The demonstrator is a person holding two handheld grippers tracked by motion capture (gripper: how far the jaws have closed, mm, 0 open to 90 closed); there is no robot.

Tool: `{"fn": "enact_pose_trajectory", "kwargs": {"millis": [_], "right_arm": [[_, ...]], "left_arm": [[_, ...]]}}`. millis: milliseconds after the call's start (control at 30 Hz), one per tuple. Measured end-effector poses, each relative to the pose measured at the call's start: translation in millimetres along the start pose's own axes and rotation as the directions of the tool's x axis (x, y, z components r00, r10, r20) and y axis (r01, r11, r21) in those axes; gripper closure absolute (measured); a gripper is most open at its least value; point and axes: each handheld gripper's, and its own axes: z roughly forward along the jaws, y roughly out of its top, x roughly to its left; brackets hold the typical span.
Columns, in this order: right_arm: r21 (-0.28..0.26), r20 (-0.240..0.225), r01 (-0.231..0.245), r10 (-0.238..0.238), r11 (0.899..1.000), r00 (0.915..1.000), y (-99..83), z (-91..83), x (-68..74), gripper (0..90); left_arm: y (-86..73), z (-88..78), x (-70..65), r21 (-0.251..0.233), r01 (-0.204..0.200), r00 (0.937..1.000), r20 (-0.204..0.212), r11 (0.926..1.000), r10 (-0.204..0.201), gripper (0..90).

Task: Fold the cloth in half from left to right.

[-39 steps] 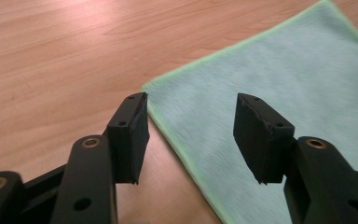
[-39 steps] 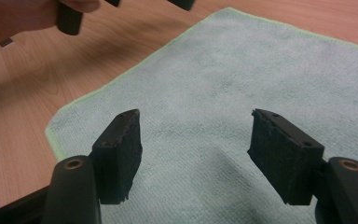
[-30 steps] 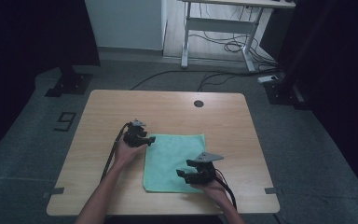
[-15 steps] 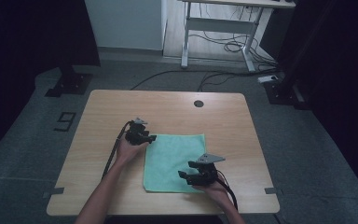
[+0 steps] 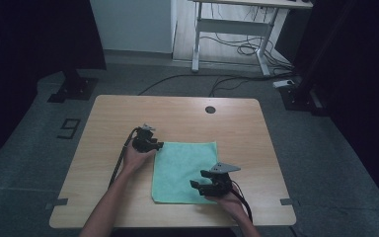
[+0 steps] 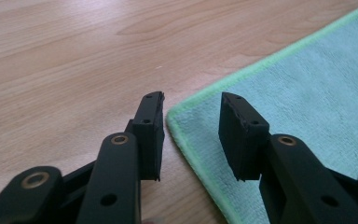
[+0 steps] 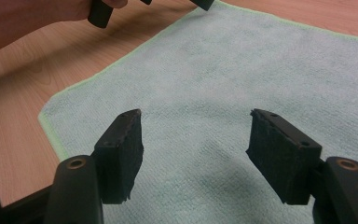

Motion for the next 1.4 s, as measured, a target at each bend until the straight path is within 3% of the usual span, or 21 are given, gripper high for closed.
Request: {"fn": "enact_pose_trajectory", "kwargs": {"millis": [200, 300, 433, 567, 767, 867, 1133, 1400], "right_arm": [[-0.002, -0.002, 0.002, -0.002, 1.0, 1.0, 0.2, -1.2, 0.4, 35.5], [-0.007, 0.002, 0.005, -0.005, 1.0, 1.0, 0.6, -2.8, 0.9, 35.9], [-0.009, 0.0, 0.006, -0.006, 1.0, 1.0, 0.8, -3.1, 2.3, 36.3], [-0.006, -0.004, 0.011, -0.011, 1.0, 0.9999, 0.9, -2.5, 4.8, 36.3], [-0.017, -0.016, 0.016, -0.016, 1.0, 0.9997, 3.6, -2.5, 10.3, 36.8], [-0.025, -0.027, 0.02, -0.02, 0.999, 0.9994, 5.9, -1.8, 14.1, 37.9], [-0.026, -0.073, 0.018, -0.02, 1.0, 0.9972, 10.0, 7.2, 28.3, 39.4], [0.004, -0.167, 0.054, -0.053, 0.999, 0.9846, 15.8, 36.7, 62.0, 42.5]], "left_arm": [[3.4, 3.9, 1.5, 0.011, -0.006, 1.0, 0.0, 0.9999, 0.006, 62.7], [2.8, 7.2, -2.5, 0.023, -0.033, 0.9992, -0.023, 0.9992, 0.034, 66.3], [2.5, 7.4, -4.2, 0.026, -0.036, 0.9991, -0.02, 0.999, 0.037, 73.8], [0.4, 6.2, -4.4, 0.027, -0.025, 0.9996, 0.009, 0.9993, 0.025, 84.7], [-5.7, -3.1, -2.3, 0.002, 0.026, 0.9983, 0.052, 0.9997, -0.026, 86.4], [-5.3, -6.7, -4.2, -0.005, 0.026, 0.9984, 0.051, 0.9997, -0.025, 86.6], [-2.2, -15.6, -12.6, -0.024, 0.016, 0.9985, 0.052, 0.9996, -0.015, 87.0], [-1.9, -14.7, -15.7, -0.021, 0.021, 0.999, 0.041, 0.9996, -0.02, 87.0]]}}
